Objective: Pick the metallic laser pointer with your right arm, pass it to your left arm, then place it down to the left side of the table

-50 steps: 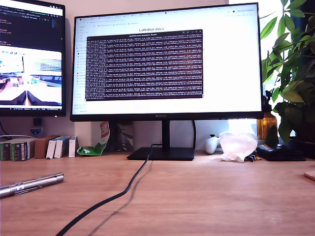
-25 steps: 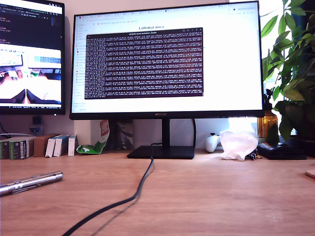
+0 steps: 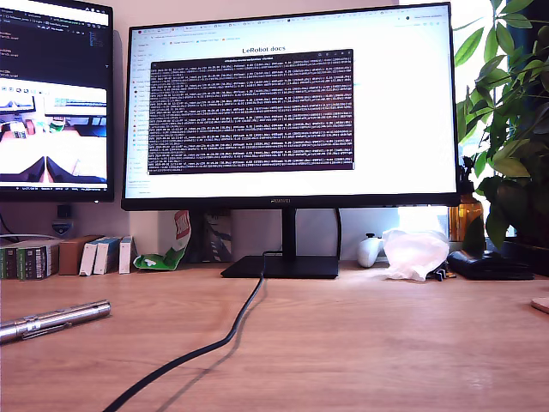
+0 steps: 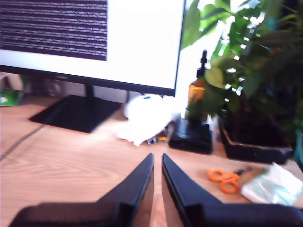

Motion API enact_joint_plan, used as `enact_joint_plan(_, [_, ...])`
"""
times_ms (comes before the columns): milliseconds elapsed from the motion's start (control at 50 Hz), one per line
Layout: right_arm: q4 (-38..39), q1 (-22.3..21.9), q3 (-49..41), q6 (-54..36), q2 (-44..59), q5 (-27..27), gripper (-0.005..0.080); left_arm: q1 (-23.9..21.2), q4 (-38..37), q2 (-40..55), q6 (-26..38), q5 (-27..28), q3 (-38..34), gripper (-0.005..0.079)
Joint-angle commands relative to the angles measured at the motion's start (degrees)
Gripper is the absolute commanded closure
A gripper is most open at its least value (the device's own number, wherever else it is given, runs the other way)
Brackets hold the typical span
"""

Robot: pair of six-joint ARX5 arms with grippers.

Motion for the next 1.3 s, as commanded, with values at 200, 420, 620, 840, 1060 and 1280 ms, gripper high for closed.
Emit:
enact_joint_plan(200, [4.3, -0.1, -6.1, 1.5, -0.3, 5.4, 0.0699, -0.2, 0.9, -0.4, -0.4, -0.9, -4.3, 0.0755])
enact_joint_plan(420, [6.3, -0.1, -9.3, 1.7, -0.3, 7.0, 0.0699, -0.2, 1.0, -0.4, -1.1, -2.4, -5.5, 0.0755])
enact_joint_plan(620, [4.9, -0.2, -9.3, 1.7, -0.3, 8.9, 0.0699, -0.2, -0.2, -0.3, -2.0, -3.7, -5.5, 0.0755])
enact_joint_plan(840, [4.8, -0.2, -9.3, 2.6, -0.3, 8.9, 0.0699, -0.2, -0.4, 0.2, -1.9, -3.5, -5.5, 0.0755])
enact_joint_plan(1060, [5.2, -0.2, -9.3, 3.4, -0.3, 9.0, 0.0699, -0.2, -0.2, 1.0, -3.0, -3.1, -5.5, 0.0755])
enact_joint_plan(1280, [5.2, -0.2, -9.3, 3.4, -0.3, 8.9, 0.0699, -0.2, -0.2, 1.0, -3.4, -3.1, -5.5, 0.0755])
